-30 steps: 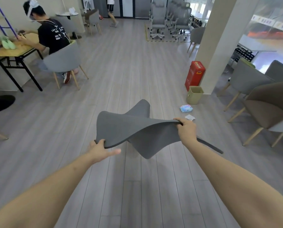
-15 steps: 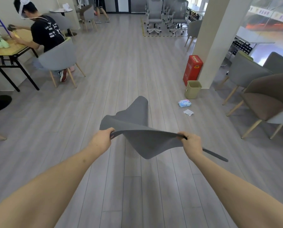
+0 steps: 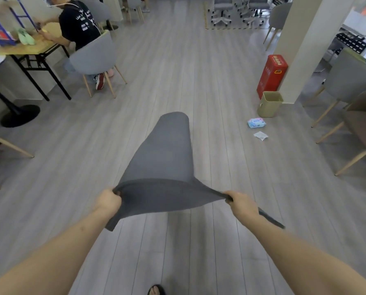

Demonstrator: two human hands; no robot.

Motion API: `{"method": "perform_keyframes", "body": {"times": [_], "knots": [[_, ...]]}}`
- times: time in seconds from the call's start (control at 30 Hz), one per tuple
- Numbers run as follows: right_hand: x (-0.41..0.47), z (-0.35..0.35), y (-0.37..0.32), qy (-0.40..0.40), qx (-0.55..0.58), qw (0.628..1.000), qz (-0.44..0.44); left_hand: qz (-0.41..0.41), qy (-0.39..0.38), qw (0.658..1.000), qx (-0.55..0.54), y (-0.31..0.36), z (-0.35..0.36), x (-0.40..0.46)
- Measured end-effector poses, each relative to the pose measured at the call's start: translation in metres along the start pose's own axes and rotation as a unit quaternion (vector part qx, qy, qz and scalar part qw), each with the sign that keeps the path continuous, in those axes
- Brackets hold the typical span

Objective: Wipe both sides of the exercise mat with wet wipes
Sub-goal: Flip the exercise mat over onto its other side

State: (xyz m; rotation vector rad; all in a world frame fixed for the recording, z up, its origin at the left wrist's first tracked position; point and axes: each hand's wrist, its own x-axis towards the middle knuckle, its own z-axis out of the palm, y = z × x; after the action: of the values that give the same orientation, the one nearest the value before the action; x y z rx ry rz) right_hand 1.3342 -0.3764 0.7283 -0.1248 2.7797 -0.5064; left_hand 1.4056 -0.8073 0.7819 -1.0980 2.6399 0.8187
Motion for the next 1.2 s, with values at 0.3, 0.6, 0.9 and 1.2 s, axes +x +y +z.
{"method": "perform_keyframes", "body": {"times": [0.3, 0.6, 0.9, 1.2], "knots": [[-0.017, 0.027, 0.022, -0.04, -0.066, 0.997, -0.024, 0.008, -0.06, 0.984, 0.167, -0.021, 0.013, -0.033], [-0.036, 0.07, 0.023, -0.073, -0.127, 0.988, -0.044, -0.051, -0.1, 0.984, 0.137, -0.096, 0.088, -0.004], [-0.048, 0.134, 0.018, -0.127, -0.152, 0.98, -0.021, -0.027, -0.189, 0.953, 0.237, -0.12, 0.089, -0.026], [-0.031, 0.181, 0.03, -0.15, -0.185, 0.971, 0.008, 0.056, -0.136, 0.96, 0.238, -0.165, 0.143, 0.0]]}}
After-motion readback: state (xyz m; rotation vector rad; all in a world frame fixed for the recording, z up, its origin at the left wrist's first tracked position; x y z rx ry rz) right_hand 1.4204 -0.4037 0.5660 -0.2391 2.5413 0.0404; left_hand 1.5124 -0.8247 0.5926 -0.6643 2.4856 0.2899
